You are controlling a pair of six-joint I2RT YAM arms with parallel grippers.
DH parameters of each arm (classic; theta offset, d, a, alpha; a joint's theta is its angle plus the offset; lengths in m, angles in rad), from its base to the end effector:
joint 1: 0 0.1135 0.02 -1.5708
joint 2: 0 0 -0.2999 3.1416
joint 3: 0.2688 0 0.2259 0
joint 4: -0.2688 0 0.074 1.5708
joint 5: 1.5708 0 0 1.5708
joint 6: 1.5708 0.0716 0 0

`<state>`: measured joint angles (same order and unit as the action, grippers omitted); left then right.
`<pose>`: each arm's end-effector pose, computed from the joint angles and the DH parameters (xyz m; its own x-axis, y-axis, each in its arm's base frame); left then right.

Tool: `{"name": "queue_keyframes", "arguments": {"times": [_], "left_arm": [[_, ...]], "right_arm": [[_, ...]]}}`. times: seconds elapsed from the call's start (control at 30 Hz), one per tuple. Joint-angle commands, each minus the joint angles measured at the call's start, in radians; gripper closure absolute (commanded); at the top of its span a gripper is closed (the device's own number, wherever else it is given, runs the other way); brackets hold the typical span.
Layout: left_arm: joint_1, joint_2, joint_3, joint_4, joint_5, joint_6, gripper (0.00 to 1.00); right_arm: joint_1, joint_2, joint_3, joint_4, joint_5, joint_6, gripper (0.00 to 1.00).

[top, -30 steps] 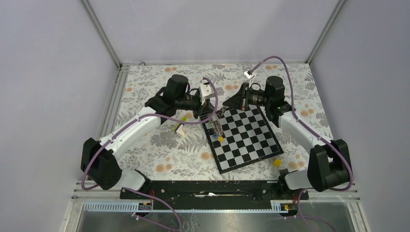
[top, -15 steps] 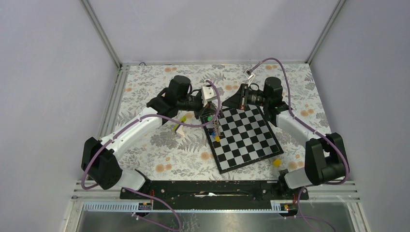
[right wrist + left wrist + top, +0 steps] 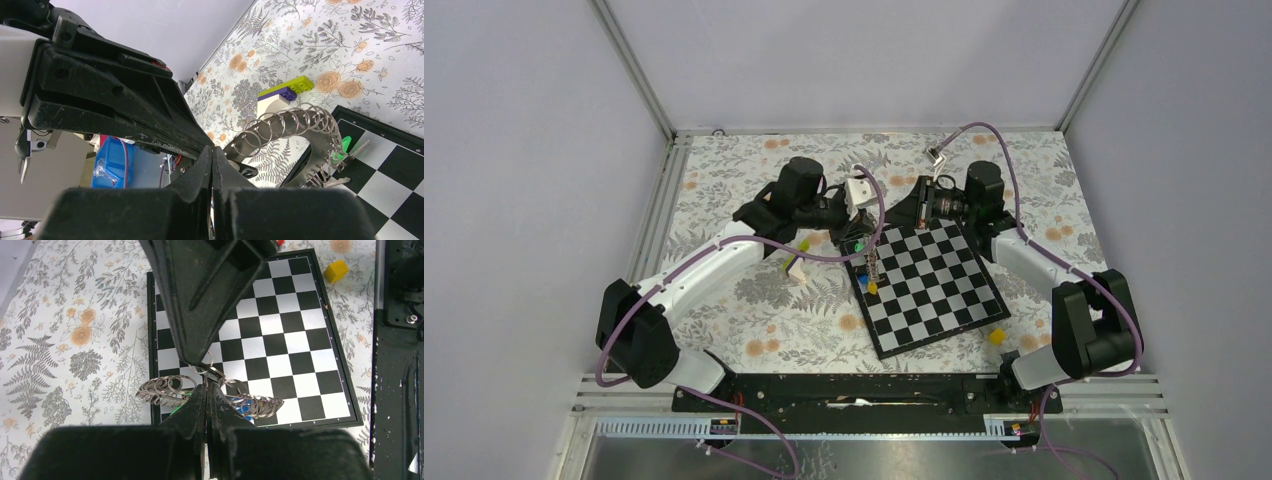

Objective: Put the keys on the keyring

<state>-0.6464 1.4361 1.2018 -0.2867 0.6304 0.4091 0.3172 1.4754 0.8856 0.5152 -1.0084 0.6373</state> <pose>0.2299 -0.2263 0.3529 -0.0087 0.4091 -0.9125 0.9789 0.1898 0.0758 0.2829 0.1566 0.3324 -0.6328 0.1262 -0.7640 -0.7357 0.2095 0.6441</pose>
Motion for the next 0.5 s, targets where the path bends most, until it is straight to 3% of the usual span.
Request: {"name": "queue_keyframes", "arguments": {"times": [0.0,0.1,0.47], "left_arm": [[-0.002,-0.014,0.036,0.119,-0.061,-0.068,1.0],[-0.002,-0.019,0.027,0.128,-0.075,-0.097,1.0],[-0.006,-0.019,0.0,0.14,-0.051,-0.1,1.0]], "right_arm": [[0.011,-0.007,-0.027,0.074,0.009,0.024,1.0],[0.011,-0.027,-0.078,0.157,0.039,0.058,1.0],[0.011,-0.024,-0.075,0.17,0.042,0.09,1.0]]}}
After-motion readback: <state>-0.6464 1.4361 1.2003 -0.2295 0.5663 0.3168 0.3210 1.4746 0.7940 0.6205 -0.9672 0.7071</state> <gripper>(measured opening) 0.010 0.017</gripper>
